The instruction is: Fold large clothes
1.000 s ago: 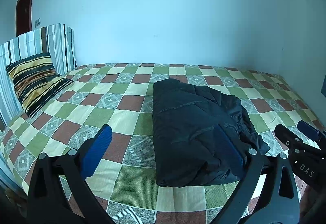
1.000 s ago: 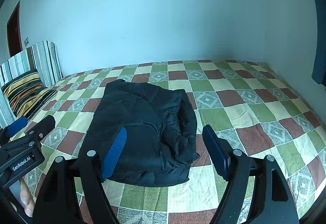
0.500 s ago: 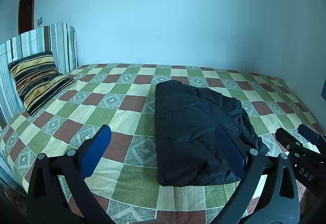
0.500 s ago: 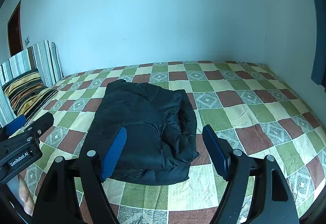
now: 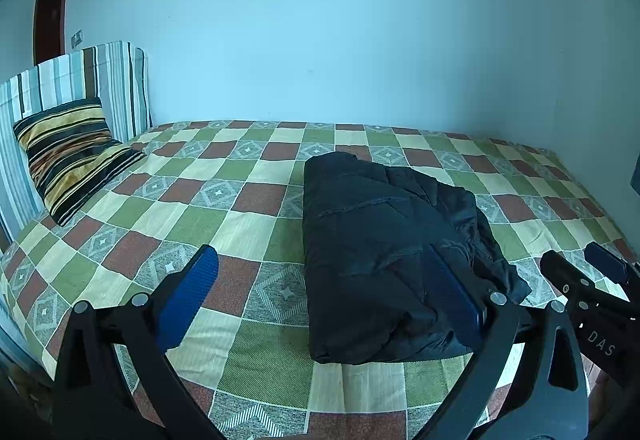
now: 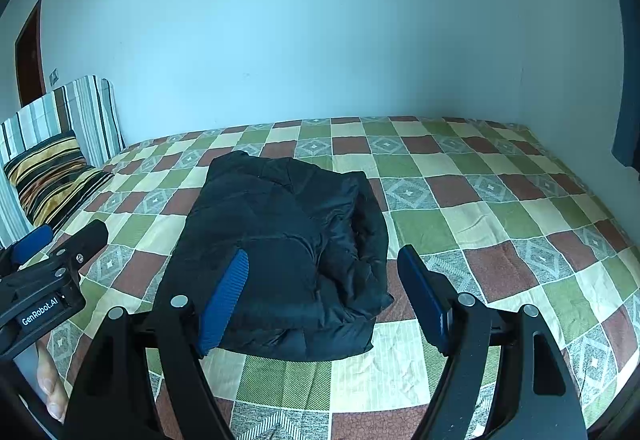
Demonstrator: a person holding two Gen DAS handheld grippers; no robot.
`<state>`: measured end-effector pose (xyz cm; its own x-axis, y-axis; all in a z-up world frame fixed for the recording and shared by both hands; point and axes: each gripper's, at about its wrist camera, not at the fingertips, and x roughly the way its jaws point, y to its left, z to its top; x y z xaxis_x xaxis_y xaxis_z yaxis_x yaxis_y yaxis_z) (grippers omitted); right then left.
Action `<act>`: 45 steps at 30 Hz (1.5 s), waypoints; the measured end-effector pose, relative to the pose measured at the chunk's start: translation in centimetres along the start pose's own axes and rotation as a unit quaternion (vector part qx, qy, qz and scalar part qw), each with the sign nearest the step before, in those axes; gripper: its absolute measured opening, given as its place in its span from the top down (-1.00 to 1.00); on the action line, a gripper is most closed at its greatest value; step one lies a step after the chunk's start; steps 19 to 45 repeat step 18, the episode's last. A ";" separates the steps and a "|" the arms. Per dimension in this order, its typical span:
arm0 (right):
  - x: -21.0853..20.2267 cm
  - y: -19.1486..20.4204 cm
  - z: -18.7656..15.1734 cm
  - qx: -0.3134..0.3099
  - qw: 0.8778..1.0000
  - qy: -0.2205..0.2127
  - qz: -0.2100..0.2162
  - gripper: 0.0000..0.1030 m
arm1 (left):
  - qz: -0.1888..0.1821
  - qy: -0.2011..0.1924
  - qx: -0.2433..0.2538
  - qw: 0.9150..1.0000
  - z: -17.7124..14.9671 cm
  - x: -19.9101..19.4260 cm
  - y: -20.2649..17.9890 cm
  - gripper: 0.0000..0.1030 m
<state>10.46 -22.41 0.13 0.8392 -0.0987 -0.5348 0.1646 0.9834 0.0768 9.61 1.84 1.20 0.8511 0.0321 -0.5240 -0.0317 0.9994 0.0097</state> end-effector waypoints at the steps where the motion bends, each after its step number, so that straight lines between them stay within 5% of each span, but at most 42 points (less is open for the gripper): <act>1: 0.0 0.0 0.0 0.000 1.000 0.001 0.000 -0.47 | -0.001 0.001 0.000 1.000 0.0 0.1 0.0 -0.96; 45: 1.8 -1.4 -0.5 0.012 1.000 0.019 0.011 -0.47 | -0.013 0.028 -0.017 0.999 -0.9 3.0 1.2 -0.96</act>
